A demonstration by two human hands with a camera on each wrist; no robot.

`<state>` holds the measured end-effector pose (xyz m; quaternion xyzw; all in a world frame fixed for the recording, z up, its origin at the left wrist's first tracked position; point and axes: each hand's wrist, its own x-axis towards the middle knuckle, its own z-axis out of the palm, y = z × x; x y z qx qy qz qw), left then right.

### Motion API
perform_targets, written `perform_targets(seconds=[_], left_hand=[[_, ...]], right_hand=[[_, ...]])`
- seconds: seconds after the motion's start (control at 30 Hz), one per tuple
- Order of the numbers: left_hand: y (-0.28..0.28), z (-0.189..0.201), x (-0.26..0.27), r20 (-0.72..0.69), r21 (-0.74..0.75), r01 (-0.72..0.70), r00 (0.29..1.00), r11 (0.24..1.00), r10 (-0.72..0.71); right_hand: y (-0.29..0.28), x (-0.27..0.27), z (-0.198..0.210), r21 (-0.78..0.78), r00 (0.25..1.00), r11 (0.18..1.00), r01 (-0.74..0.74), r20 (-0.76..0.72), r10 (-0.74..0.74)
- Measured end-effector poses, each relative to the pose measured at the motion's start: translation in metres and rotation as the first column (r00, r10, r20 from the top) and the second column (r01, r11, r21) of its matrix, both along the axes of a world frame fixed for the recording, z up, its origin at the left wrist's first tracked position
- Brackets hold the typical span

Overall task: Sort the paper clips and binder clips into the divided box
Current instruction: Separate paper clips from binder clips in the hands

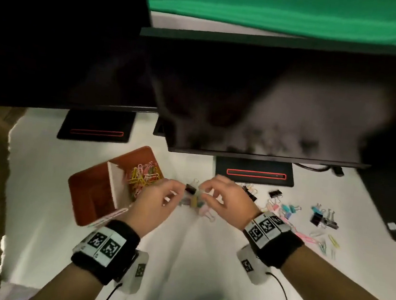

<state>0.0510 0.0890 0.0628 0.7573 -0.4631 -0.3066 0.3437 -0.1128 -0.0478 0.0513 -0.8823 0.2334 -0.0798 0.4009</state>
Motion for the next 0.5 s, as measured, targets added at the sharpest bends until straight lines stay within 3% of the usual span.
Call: perform_targets(seconds=[0.1,0.27,0.37,0.5], left_hand=[[-0.019,-0.012,-0.046,-0.043,0.043,0.168,0.985,0.985,-0.167],[-0.048,-0.044,-0.113,0.0,0.202,0.346,0.936,0.916,-0.353],[-0.059,-0.061,-0.139,0.016,0.298,0.366,0.921,0.882,-0.388],[-0.07,-0.076,-0.161,0.075,0.327,0.29,0.941,0.899,-0.331]], right_hand=[[-0.026,-0.084,-0.018,-0.058,0.969,0.986,0.156,-0.187,-0.164],[-0.056,-0.192,-0.041,-0.118,0.822,0.951,0.285,-0.481,-0.306],[-0.065,-0.219,-0.046,-0.093,0.81,0.957,0.275,-0.513,-0.283],[-0.069,-0.223,-0.051,-0.079,0.831,0.978,0.195,-0.516,-0.208]])
